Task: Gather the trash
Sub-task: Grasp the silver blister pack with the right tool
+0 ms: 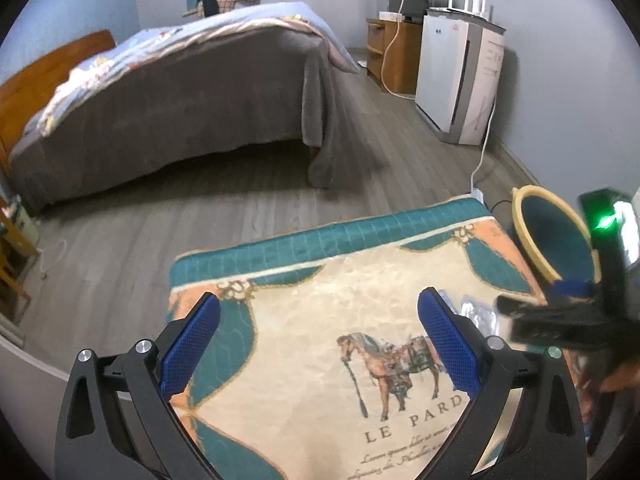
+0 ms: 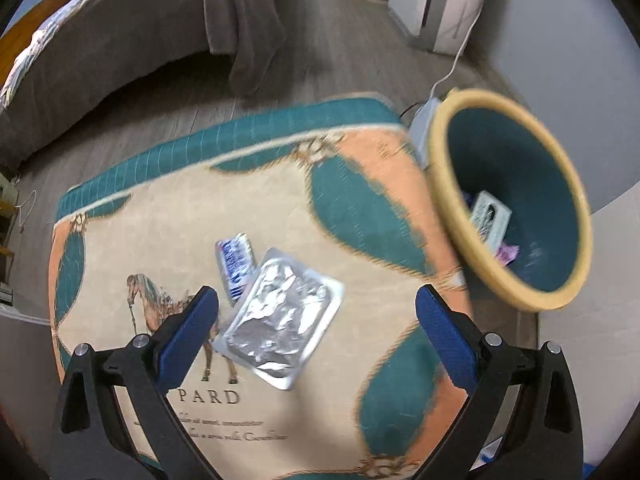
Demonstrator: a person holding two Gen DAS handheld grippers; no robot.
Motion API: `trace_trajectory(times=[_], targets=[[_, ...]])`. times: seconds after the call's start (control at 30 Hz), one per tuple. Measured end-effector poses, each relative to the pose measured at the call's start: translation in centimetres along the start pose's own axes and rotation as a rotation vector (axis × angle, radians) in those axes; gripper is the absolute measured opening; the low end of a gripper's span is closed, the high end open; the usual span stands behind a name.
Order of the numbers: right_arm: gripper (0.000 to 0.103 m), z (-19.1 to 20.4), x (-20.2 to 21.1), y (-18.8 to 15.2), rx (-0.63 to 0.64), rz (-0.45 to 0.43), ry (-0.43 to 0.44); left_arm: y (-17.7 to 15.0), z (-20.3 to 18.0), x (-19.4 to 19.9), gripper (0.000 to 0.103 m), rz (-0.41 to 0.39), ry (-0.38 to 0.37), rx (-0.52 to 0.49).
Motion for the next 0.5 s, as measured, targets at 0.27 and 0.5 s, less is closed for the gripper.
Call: trace_trajectory(times=[0.27, 0.5], targets=[[0.092, 2.7, -4.5, -1.5, 0.013, 0.111, 0.031, -1.0, 0.1, -1.6, 0.098, 0.062, -0.012, -0.026], [0.080, 2.5, -6.5, -2.2, -0.007, 0.151, 0.021, -1.3, 0.3, -2.5, 0.098, 0.082, -0.014, -0.025]])
Point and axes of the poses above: each gripper's, at about its wrist camera, not at the fingertips, and x roughly against the way its jaws point, z to its left, y to its top, the point moved 9 cm from there along -x, roughly the way its jaws point, and after that the axes turned 3 degrees about -y, right-handed, at the moved point
